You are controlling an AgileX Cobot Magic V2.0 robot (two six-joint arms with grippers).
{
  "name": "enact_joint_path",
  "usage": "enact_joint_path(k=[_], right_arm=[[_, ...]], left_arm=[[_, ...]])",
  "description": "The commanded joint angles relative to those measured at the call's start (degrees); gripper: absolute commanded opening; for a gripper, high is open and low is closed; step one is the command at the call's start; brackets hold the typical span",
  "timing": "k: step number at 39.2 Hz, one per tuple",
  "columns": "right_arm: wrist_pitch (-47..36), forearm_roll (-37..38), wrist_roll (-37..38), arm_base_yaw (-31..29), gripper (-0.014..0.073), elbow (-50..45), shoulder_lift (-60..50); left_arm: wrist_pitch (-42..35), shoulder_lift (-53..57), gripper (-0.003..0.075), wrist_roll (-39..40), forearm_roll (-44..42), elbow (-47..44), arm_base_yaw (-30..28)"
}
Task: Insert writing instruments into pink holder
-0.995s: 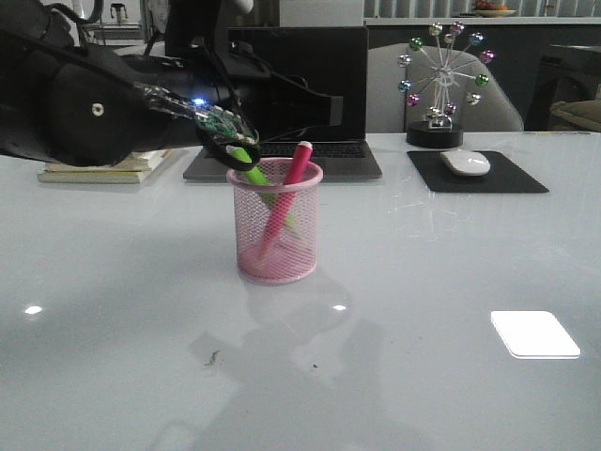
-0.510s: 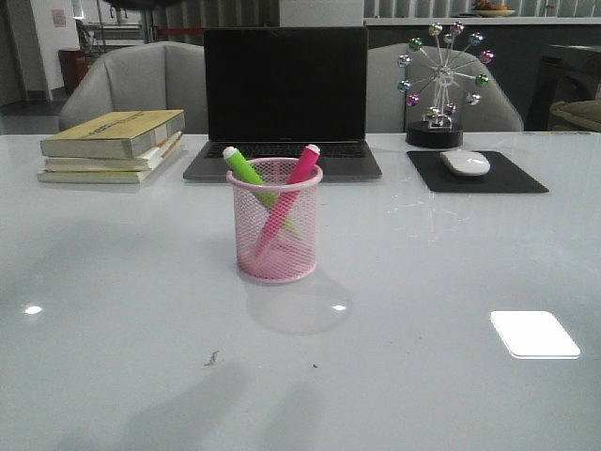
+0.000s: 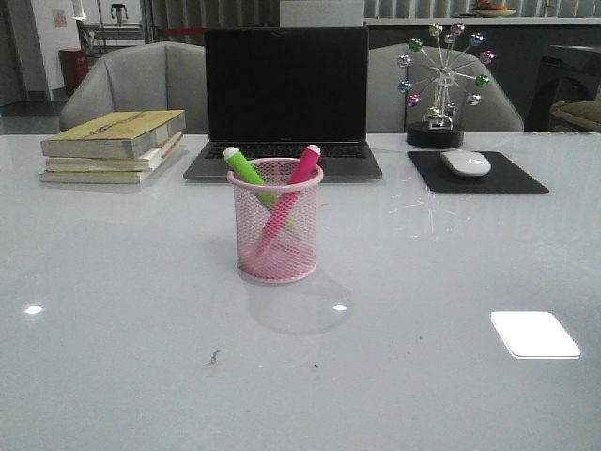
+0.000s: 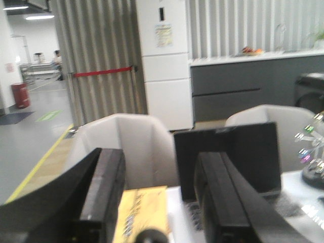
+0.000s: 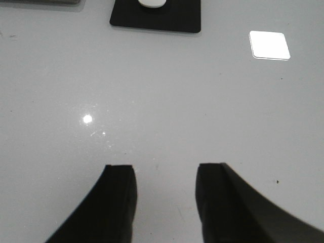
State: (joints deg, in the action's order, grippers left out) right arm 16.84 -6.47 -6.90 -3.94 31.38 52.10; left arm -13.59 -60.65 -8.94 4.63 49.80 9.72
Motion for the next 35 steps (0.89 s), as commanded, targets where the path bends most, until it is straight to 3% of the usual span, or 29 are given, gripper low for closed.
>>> enact_joint_path(k=[1, 15, 25, 35], right_arm=[[-3.91, 0.42, -0.61, -0.35, 0.0404, 1.58, -0.78], [-3.91, 0.42, -0.61, -0.35, 0.0404, 1.58, -0.78], [-3.91, 0.42, -0.61, -0.35, 0.0404, 1.58, -0.77], [-4.51, 0.37, -0.61, -0.35, 0.0387, 1.58, -0.77]], left_arm=[[0.84, 6.45, 0.0395, -0.95, -1.14, -1.95, -2.98], [10.13, 24.21, 0.0395, -0.95, -1.26, -16.22, -10.97], [13.59, 32.36, 0.0395, -0.95, -1.26, -22.25, -11.33], [13.59, 32.78, 0.0395, -0.95, -1.26, -22.71, -11.22]])
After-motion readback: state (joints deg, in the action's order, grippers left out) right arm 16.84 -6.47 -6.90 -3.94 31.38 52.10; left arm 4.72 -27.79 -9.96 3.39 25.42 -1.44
